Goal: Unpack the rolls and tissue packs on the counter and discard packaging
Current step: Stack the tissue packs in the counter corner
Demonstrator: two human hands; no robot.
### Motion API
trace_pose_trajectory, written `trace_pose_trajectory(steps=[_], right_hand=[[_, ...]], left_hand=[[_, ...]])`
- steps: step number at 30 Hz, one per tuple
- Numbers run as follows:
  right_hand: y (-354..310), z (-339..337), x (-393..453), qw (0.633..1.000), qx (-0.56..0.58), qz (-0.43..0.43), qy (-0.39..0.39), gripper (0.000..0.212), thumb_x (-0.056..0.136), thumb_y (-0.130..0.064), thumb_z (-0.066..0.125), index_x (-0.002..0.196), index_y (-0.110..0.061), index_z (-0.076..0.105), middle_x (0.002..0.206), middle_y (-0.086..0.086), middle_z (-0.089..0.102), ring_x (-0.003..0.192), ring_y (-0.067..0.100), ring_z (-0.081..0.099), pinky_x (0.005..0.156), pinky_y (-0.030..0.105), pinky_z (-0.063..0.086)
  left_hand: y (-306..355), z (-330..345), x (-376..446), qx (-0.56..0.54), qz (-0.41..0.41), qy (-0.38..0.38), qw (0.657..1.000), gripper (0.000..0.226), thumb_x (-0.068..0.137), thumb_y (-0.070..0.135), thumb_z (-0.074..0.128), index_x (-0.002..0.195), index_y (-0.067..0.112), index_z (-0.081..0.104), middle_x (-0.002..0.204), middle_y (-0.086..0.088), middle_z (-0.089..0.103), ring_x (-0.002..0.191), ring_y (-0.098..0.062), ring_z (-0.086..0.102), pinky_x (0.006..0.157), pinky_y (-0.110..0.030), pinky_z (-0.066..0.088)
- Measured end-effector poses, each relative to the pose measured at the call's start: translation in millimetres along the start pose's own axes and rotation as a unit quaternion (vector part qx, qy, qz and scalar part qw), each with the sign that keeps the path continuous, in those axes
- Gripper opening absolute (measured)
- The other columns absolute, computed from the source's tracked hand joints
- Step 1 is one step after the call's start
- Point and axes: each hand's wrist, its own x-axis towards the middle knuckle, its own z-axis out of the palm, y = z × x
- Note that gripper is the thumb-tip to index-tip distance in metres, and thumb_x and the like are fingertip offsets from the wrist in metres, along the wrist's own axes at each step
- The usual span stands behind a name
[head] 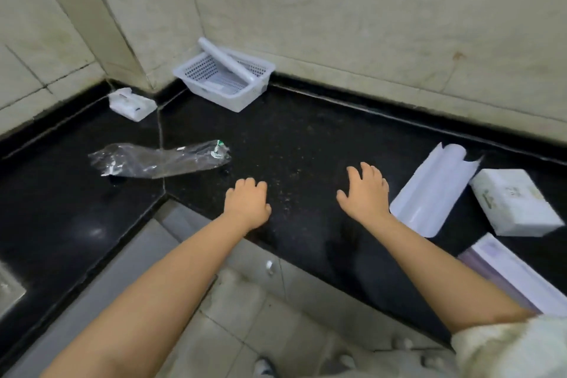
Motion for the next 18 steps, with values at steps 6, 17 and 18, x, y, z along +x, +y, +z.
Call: trace_pose_trajectory(steps=[6, 17, 18], right_hand=[[114.6, -37.4, -6.0, 0.986, -0.021, 0.161, 0.031, 0.050, 0.084, -0.030, 0.052, 0.128, -0.008, 0.042, 0.134, 0.017, 0.043, 0.123, 0.034, 0.038, 0.100, 0.045, 0.034], [289.4, -64.2, 7.1, 0.914, 0.025, 0.401, -0.054, 0.106, 0.061, -0.058, 0.072, 0.143, -0.028, 0.012, 0.148, 0.016, 0.022, 0.136, 0.034, 0.024, 0.110, 0.052, 0.024], [297.6, -62.5, 11.2, 0.910, 0.033, 0.409, -0.064, 0.107, 0.060, -0.058, 0.072, 0.142, -0.028, 0.011, 0.147, 0.016, 0.026, 0.134, 0.035, 0.027, 0.110, 0.053, 0.023]], left_hand=[[110.3, -7.8, 48.5, 0.008, 0.130, -0.014, 0.991, 0.050, 0.093, 0.032, 0.046, 0.137, 0.010, 0.036, 0.139, -0.013, 0.041, 0.130, -0.030, 0.036, 0.102, -0.041, 0.039], [253.6, 0.6, 99.8, 0.027, 0.218, -0.034, 0.975, 0.047, 0.094, 0.027, 0.043, 0.138, 0.012, 0.035, 0.141, -0.010, 0.039, 0.131, -0.026, 0.035, 0.106, -0.038, 0.035], [257.0, 2.0, 104.9, 0.029, 0.217, -0.037, 0.975, 0.047, 0.094, 0.027, 0.043, 0.138, 0.013, 0.035, 0.141, -0.010, 0.039, 0.131, -0.026, 0.035, 0.106, -0.038, 0.035]])
